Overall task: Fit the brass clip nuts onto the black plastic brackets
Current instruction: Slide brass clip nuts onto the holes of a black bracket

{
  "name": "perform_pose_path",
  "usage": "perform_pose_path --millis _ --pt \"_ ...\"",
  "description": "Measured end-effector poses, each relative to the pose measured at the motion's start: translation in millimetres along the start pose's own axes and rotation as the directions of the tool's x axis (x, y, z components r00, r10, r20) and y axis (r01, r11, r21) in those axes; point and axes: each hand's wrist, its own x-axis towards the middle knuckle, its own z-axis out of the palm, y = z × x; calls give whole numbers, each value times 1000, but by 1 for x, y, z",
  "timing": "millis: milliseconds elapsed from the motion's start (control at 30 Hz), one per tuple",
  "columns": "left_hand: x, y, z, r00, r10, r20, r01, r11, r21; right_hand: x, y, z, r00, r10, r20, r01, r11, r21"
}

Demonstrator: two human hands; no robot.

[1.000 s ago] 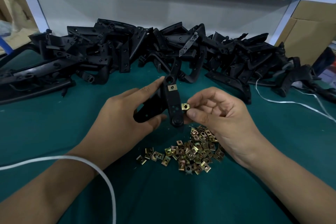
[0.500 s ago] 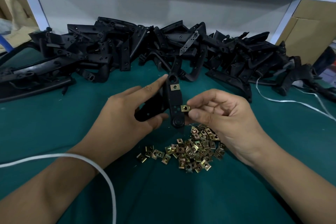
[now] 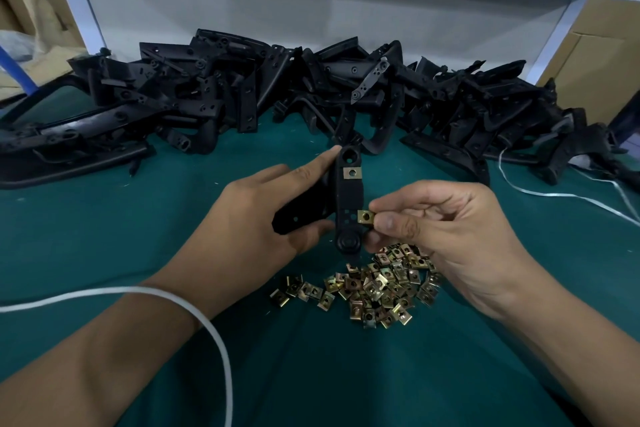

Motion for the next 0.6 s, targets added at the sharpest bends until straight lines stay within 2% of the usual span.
perform_pose_path --millis 167,367,467,600 --pt "1 1 0 1000 6 5 -6 999 41 -1 -1 3 1000 13 -12 -13 1000 -5" --pt "0 1 0 1000 8 1 -8 999 36 -1 0 10 998 60 -11 -59 996 67" --pt "1 5 1 998 49 26 -50 998 41 0 -1 9 993 112 20 -114 987 111" --pt "0 11 -1 992 118 47 -120 992 47 -1 0 4 977 172 130 -190 971 146"
